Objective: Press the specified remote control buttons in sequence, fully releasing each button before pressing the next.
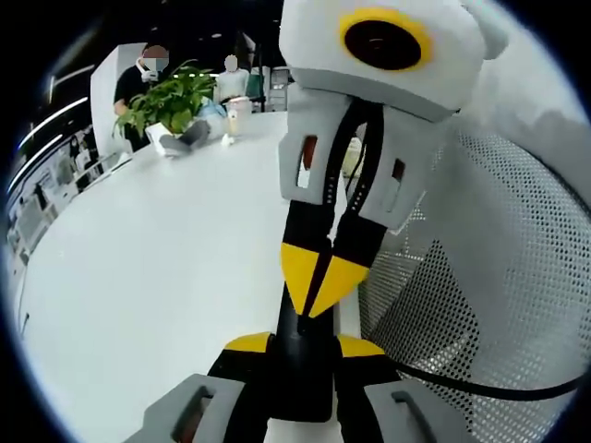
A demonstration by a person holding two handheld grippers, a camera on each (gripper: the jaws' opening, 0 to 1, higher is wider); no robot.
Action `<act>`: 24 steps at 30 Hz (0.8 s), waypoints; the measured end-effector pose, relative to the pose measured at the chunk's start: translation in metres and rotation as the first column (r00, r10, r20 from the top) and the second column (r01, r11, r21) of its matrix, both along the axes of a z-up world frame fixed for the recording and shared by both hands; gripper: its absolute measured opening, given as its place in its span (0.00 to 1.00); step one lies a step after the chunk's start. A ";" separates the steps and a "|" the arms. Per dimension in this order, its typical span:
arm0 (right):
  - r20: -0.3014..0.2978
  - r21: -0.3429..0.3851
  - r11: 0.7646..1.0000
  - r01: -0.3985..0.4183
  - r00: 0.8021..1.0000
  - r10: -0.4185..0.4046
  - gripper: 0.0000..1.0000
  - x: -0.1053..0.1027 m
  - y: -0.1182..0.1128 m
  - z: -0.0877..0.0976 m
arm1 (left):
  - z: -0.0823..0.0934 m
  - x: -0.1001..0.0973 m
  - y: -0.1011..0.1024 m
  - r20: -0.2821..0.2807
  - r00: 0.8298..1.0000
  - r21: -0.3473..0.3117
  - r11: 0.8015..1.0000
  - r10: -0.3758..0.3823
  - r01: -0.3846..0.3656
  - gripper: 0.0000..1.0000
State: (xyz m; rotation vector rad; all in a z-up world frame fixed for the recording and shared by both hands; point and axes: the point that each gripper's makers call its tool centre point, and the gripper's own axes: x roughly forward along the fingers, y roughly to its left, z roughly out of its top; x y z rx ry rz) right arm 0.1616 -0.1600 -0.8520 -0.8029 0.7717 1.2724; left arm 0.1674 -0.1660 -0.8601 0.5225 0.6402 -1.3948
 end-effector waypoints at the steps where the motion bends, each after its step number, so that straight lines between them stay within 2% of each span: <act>1: 0.001 0.001 1.000 -0.003 1.000 0.003 0.00 0.000 0.000 0.000 | 0.000 0.000 0.000 0.000 1.000 0.000 1.000 0.000 0.000 0.24; 3: 0.014 -0.007 1.000 -0.018 1.000 0.018 0.00 0.001 0.001 -0.001 | 0.000 0.000 0.000 0.000 1.000 -0.001 1.000 0.000 0.000 0.24; 9: 0.000 -0.030 0.999 -0.030 1.000 0.030 0.00 0.002 0.002 -0.002 | 0.000 0.000 0.000 0.003 1.000 0.001 1.000 -0.002 0.002 0.24; 17: 0.094 -0.092 0.994 -0.058 0.993 0.067 0.00 0.007 0.005 -0.004 | 0.001 0.002 0.000 0.016 1.000 0.018 1.000 0.005 -0.005 0.24; 20: 0.075 -0.107 0.993 -0.053 0.995 0.061 0.00 0.008 0.005 -0.003 | 0.000 0.003 0.000 0.012 1.000 0.012 1.000 0.007 -0.007 0.24; 24: 0.028 -0.063 0.998 -0.008 1.000 0.010 0.00 0.008 0.003 -0.002 | 0.000 0.003 0.000 0.012 1.000 0.010 1.000 0.006 -0.007 0.24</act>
